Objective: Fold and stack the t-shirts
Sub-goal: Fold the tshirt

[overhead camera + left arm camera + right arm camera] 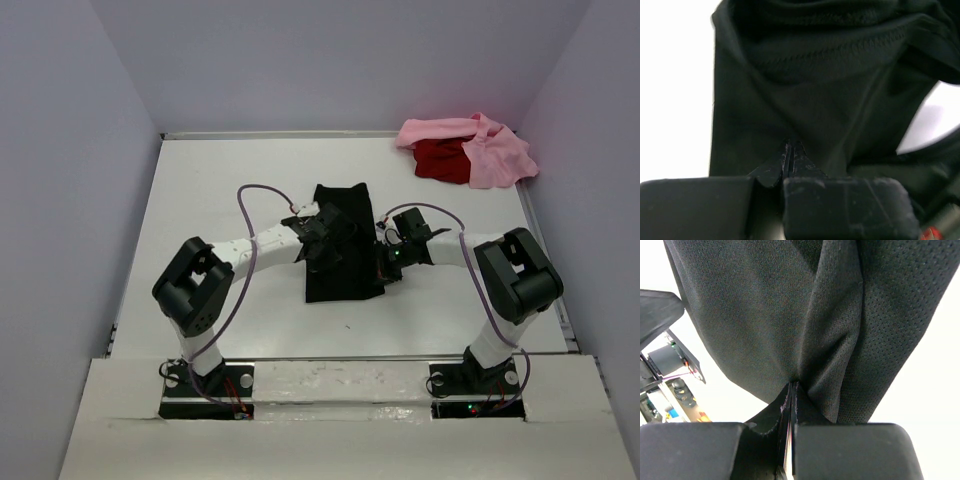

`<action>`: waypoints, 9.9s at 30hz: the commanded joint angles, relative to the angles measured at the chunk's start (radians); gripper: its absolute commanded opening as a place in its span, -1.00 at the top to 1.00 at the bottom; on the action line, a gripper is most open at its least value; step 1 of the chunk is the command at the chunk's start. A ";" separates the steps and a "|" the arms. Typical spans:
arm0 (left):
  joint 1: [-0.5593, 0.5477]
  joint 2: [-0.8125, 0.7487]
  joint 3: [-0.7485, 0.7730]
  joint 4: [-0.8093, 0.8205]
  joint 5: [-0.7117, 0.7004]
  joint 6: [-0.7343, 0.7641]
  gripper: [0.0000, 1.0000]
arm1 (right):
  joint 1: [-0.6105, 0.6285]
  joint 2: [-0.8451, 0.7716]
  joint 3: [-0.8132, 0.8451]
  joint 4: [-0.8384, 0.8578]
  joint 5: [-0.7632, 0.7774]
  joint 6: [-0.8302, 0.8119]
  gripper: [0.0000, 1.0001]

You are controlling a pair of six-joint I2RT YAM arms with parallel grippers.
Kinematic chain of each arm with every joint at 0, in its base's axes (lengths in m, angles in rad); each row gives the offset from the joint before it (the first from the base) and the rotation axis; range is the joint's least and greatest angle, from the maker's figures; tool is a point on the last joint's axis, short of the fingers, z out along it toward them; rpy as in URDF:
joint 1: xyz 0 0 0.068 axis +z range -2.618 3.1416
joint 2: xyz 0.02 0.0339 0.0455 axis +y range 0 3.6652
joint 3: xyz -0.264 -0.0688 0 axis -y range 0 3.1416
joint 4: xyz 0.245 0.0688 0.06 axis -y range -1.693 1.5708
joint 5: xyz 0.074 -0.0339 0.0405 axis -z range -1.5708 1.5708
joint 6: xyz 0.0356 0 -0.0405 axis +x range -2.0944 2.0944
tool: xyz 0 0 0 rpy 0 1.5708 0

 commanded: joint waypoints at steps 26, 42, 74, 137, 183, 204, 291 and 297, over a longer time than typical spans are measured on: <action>0.135 0.326 0.425 0.007 -0.262 0.207 1.00 | 0.007 -0.015 -0.027 -0.021 0.041 -0.034 1.00; 0.163 0.070 0.307 -0.068 -0.120 0.143 1.00 | 0.007 -0.006 -0.015 -0.021 0.043 -0.035 1.00; 0.135 0.094 -0.339 0.648 0.530 0.017 1.00 | 0.007 -0.055 0.083 -0.150 0.124 -0.055 1.00; 0.019 -0.142 -0.284 0.007 0.266 -0.003 1.00 | -0.065 0.301 0.329 0.011 0.164 -0.072 1.00; 0.342 -0.155 -0.345 0.214 0.581 0.454 -0.46 | -0.257 -0.523 -0.126 -0.302 -0.099 0.136 -0.95; 0.344 -0.134 -0.420 0.337 0.684 0.435 -0.44 | -0.257 -0.466 -0.475 0.185 -0.065 0.322 -0.80; 0.264 -0.110 -0.532 0.401 0.594 0.357 -0.04 | -0.121 -0.345 -0.429 0.146 0.030 0.327 -0.11; 0.266 -0.104 -0.532 0.396 0.597 0.357 -0.03 | -0.101 -0.319 -0.410 0.146 0.036 0.331 0.21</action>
